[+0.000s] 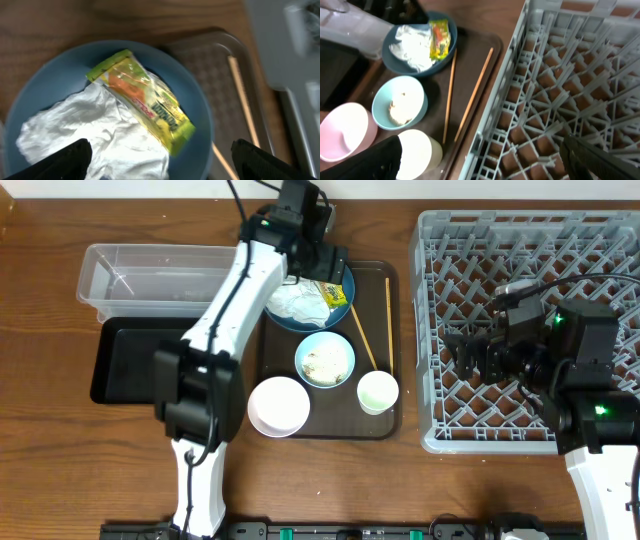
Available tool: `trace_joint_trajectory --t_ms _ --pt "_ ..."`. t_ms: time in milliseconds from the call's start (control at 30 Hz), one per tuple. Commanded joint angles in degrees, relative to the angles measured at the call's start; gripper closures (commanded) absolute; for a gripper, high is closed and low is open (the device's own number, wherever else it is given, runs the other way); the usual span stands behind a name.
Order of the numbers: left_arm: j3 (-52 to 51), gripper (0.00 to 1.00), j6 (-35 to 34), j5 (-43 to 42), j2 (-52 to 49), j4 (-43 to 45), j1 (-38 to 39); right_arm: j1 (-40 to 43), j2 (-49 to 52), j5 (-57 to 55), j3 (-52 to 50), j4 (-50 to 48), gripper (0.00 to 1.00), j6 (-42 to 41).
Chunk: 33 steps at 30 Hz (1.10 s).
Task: Sort waste into correct bins and load items into the dishwasher rack
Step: 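Reach the left gripper to the blue plate and grasp the white tissue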
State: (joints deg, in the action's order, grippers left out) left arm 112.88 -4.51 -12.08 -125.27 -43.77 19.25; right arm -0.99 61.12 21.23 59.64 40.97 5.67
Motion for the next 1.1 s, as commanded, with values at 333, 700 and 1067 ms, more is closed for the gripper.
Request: trace_joint_trajectory --t_ms 333,700,1067 --pt "1.1 0.08 -13.7 11.3 -8.2 2.1 -0.3 -0.4 0.3 0.2 0.9 2.1 0.01 0.4" --pt "0.9 0.08 -13.6 11.3 -11.5 1.6 -0.3 -0.4 2.6 0.0 0.9 2.1 0.01 0.4" --pt "-0.6 0.22 -13.6 11.3 -12.2 1.0 -0.2 -0.5 3.1 0.0 0.9 2.1 0.01 0.4"
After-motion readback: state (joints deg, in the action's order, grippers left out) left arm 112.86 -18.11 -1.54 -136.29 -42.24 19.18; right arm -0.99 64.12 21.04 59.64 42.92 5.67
